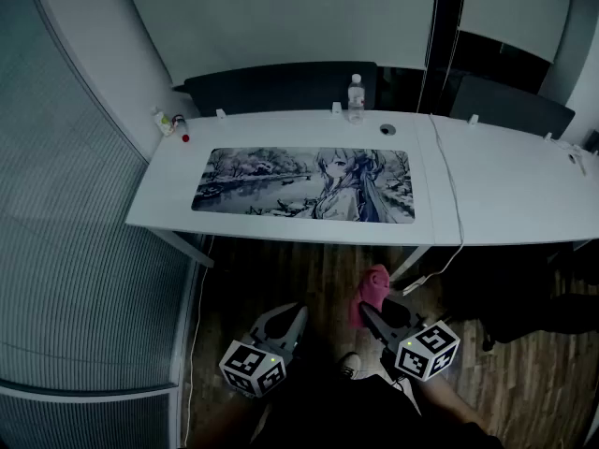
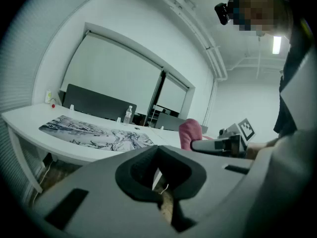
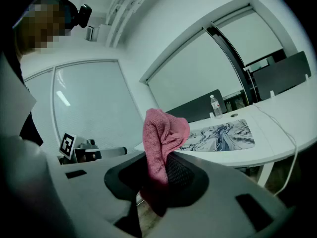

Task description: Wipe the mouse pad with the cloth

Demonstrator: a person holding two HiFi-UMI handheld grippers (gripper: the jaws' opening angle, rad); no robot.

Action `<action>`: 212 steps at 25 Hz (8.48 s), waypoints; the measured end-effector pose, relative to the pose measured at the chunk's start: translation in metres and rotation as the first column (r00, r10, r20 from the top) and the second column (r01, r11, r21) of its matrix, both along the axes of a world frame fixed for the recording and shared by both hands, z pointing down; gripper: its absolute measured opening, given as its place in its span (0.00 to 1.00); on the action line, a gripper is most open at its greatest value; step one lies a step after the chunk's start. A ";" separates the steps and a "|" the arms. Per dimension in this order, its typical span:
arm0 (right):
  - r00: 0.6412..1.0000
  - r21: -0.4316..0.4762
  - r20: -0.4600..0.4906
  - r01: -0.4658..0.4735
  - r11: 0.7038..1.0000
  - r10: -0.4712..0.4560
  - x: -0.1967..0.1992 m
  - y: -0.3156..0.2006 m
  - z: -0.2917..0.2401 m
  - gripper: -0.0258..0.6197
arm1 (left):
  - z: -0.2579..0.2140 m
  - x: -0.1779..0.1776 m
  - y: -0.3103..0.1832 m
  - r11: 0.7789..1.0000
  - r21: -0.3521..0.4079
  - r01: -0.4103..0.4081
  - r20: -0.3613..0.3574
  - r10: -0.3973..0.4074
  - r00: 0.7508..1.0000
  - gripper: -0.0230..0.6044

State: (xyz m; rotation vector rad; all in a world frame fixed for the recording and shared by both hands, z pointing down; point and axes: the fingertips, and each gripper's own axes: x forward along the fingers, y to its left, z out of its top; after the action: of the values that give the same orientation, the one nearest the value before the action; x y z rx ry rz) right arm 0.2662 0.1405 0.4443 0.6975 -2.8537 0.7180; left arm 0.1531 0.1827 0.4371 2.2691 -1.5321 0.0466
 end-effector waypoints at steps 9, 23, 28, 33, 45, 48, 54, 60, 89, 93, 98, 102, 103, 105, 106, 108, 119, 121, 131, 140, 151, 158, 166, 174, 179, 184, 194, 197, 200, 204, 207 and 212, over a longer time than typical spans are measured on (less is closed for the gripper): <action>1.000 -0.007 0.013 0.008 1.000 -0.008 -0.005 -0.002 0.001 0.21 | 0.003 -0.001 0.000 1.000 -0.004 -0.009 0.005 0.009 1.000 0.05; 1.000 -0.039 0.009 -0.004 0.999 0.004 -0.026 -0.014 0.007 0.21 | 0.009 -0.027 -0.008 1.000 -0.022 0.000 0.000 0.000 1.000 0.04; 1.000 -0.055 0.006 -0.013 0.998 0.014 -0.044 -0.021 0.007 0.21 | 0.009 -0.044 -0.017 1.000 -0.029 -0.007 -0.002 0.007 1.000 0.05; 1.000 -0.070 -0.002 -0.020 0.997 0.020 -0.068 -0.029 0.010 0.20 | 0.012 -0.069 -0.025 0.999 -0.039 -0.006 -0.013 0.006 1.000 0.05; 0.999 -0.092 -0.008 -0.041 0.995 0.040 -0.142 -0.047 0.015 0.20 | 0.020 -0.139 -0.042 0.998 -0.054 -0.021 -0.028 0.020 0.999 0.04; 0.999 -0.097 -0.007 -0.040 0.994 0.039 -0.165 -0.051 0.014 0.20 | 0.021 -0.160 -0.045 0.998 -0.056 -0.017 -0.028 0.016 0.999 0.04; 0.999 -0.102 -0.012 -0.031 0.994 0.030 -0.212 -0.061 0.017 0.20 | 0.027 -0.203 -0.050 0.998 -0.055 -0.006 -0.034 0.005 0.999 0.04; 1.000 -0.100 -0.011 -0.011 0.995 0.009 -0.260 -0.066 0.017 0.20 | 0.026 -0.241 -0.051 0.998 -0.059 -0.004 -0.026 0.003 1.000 0.04; 0.954 -0.194 -0.092 0.265 0.944 -0.287 -0.452 -0.186 0.068 0.20 | 0.039 -0.322 -0.126 0.953 -0.094 0.289 0.026 -0.288 0.957 0.05; 0.941 -0.260 -0.153 0.256 0.931 -0.301 -0.482 -0.209 0.106 0.20 | 0.050 -0.329 -0.128 0.935 -0.124 0.331 0.033 -0.330 0.943 0.04; 0.919 -0.330 -0.239 0.228 0.916 -0.314 -0.515 -0.231 0.149 0.20 | 0.052 -0.332 -0.134 0.918 -0.142 0.370 0.020 -0.371 0.928 0.05; 0.908 -0.401 -0.281 0.183 0.898 -0.311 -0.536 -0.245 0.175 0.20 | 0.060 -0.335 -0.128 0.907 -0.163 0.387 0.033 -0.387 0.921 0.05; 0.904 -0.418 -0.290 0.175 0.892 -0.314 -0.540 -0.247 0.180 0.20 | 0.061 -0.336 -0.127 0.904 -0.166 0.393 0.035 -0.393 0.919 0.05; 0.898 -0.454 -0.308 0.153 0.878 -0.316 -0.546 -0.249 0.191 0.20 | 0.060 -0.337 -0.127 0.897 -0.176 0.405 0.029 -0.407 0.913 0.04; 0.895 -0.471 -0.317 0.138 0.871 -0.314 -0.548 -0.251 0.196 0.20 | 0.061 -0.338 -0.127 0.895 -0.179 0.409 0.027 -0.411 0.911 0.05; 0.890 -0.493 -0.334 0.115 0.863 -0.309 -0.550 -0.252 0.204 0.20 | 0.063 -0.339 -0.126 0.894 -0.184 0.409 0.025 -0.412 0.911 0.04; 0.886 -0.494 -0.371 0.063 0.867 -0.276 -0.540 -0.259 0.208 0.20 | 0.059 -0.339 -0.125 0.918 -0.172 0.358 0.032 -0.358 0.933 0.04; 0.891 -0.492 -0.374 0.046 0.870 -0.258 -0.530 -0.262 0.208 0.20 | 0.059 -0.338 -0.123 0.925 -0.165 0.342 0.035 -0.341 0.939 0.04; 0.910 -0.481 -0.396 -0.094 0.871 -0.120 -0.440 -0.288 0.206 0.20 | 0.050 -0.300 -0.139 0.970 -0.157 0.184 0.013 -0.184 0.983 0.04; 0.901 -0.468 -0.433 -0.249 0.848 0.026 -0.315 -0.315 0.207 0.20 | 0.047 -0.238 -0.172 0.988 -0.146 -0.044 -0.002 0.044 0.999 0.04; 0.862 -0.440 -0.465 -0.424 0.792 0.203 -0.132 -0.336 0.207 0.20 | 0.048 -0.135 -0.214 0.949 -0.119 -0.291 -0.017 0.291 0.957 0.05; 0.826 -0.437 -0.479 -0.518 0.736 0.297 -0.028 -0.340 0.206 0.20 | 0.057 -0.081 -0.232 0.915 -0.097 -0.391 -0.027 0.390 0.920 0.05; 0.817 -0.435 -0.478 -0.540 0.721 0.323 0.008 -0.340 0.207 0.20 | 0.058 -0.059 -0.234 0.902 -0.095 -0.421 -0.027 0.421 0.907 0.05; 0.816 -0.440 -0.482 -0.540 0.717 0.319 0.008 -0.340 0.208 0.21 | 0.060 -0.066 -0.231 0.909 -0.102 -0.404 -0.023 0.404 0.915 0.05; 0.812 -0.427 -0.492 -0.540 0.725 0.315 0.007 -0.340 0.208 0.21 | 0.057 -0.072 -0.230 0.913 -0.100 -0.395 -0.019 0.395 0.919 0.04; 0.842 -0.461 -0.440 -0.510 0.727 0.312 0.001 -0.337 0.195 0.21 | 0.051 -0.077 -0.234 0.918 -0.090 -0.385 -0.010 0.386 0.922 0.05; 0.838 -0.424 -0.446 -0.507 0.750 0.315 0.010 -0.388 0.160 0.21 | 0.036 -0.082 -0.250 0.929 -0.066 -0.365 0.003 0.366 0.931 0.04; 0.826 -0.419 -0.484 -0.508 0.752 0.289 0.013 -0.405 0.166 0.21 | 0.034 -0.088 -0.255 0.936 -0.067 -0.345 0.018 0.347 0.938 0.04; 0.819 -0.432 -0.515 -0.504 0.748 0.254 0.013 -0.419 0.178 0.20 | 0.032 -0.098 -0.261 0.946 -0.070 -0.315 0.036 0.318 0.947 0.05; 0.814 -0.468 -0.548 -0.490 0.736 0.193 0.008 -0.432 0.195 0.21 | 0.031 -0.115 -0.262 0.962 -0.082 -0.261 0.051 0.266 0.963 0.04; 0.809 -0.488 -0.569 -0.479 0.730 0.150 0.007 -0.436 0.202 0.21 | 0.034 -0.124 -0.258 0.969 -0.099 -0.228 0.047 0.233 0.971 0.04; 0.806 -0.508 -0.580 -0.470 0.722 0.117 0.003 -0.439 0.205 0.21 | 0.037 -0.136 -0.256 0.975 -0.095 -0.200 0.039 0.205 0.978 0.05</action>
State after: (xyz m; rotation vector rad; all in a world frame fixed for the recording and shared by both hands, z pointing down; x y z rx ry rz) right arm 0.2691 -0.2986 0.6497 1.0499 -1.8374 1.2360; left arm 0.0171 -0.0731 0.4738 2.3580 -1.2884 0.2254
